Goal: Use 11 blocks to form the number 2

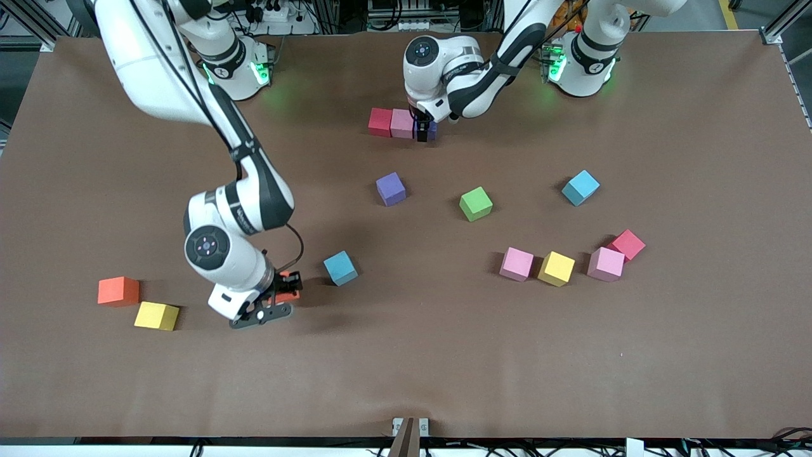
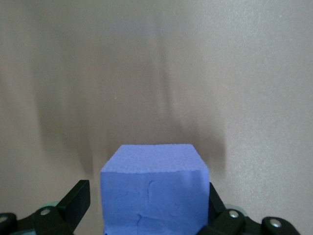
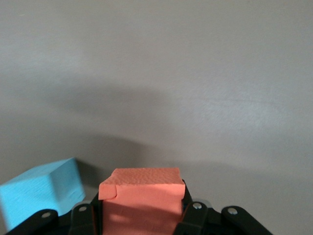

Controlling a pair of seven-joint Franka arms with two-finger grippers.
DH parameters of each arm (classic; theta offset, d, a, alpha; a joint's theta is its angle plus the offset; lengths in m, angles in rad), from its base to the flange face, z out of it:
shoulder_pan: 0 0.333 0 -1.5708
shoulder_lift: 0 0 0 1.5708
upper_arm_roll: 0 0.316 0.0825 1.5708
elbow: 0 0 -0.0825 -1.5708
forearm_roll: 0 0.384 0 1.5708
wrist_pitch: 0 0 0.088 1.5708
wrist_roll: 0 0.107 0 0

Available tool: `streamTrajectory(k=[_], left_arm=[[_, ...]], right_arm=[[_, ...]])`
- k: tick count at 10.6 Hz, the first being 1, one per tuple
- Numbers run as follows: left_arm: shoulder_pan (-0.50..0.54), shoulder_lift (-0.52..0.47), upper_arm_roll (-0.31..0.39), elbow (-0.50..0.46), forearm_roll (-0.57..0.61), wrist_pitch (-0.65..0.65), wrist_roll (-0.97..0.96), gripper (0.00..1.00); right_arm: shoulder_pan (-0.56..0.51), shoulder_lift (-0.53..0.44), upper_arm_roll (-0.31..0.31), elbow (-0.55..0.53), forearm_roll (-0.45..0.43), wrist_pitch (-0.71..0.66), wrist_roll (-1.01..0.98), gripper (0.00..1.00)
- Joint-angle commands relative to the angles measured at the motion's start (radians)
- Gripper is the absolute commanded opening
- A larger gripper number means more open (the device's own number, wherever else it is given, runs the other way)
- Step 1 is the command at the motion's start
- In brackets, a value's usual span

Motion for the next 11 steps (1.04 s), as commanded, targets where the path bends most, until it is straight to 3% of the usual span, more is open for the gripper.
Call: streamTrajectory(k=[1, 6, 11], left_arm=[[-0.023, -0.009, -0.005, 0.024, 0.11, -0.045, -0.362, 1.0], [-0.023, -0.036, -0.005, 0.024, 0.111, -0.045, -0.358, 1.0], [-0.023, -0.048, -0.01, 0.024, 0.113, -0.076, -0.343, 1.0]], right_arm=[[0.023, -0.082, 0.03, -0.079, 0.01, -0.021, 0.012, 0.0], [0.163, -0.162, 0.025, -0.117, 0.01, -0.06, 0.085, 0.0], [0.254, -0.275, 0.029, -0.249, 0.01, -0.046, 0.221, 0.0]])
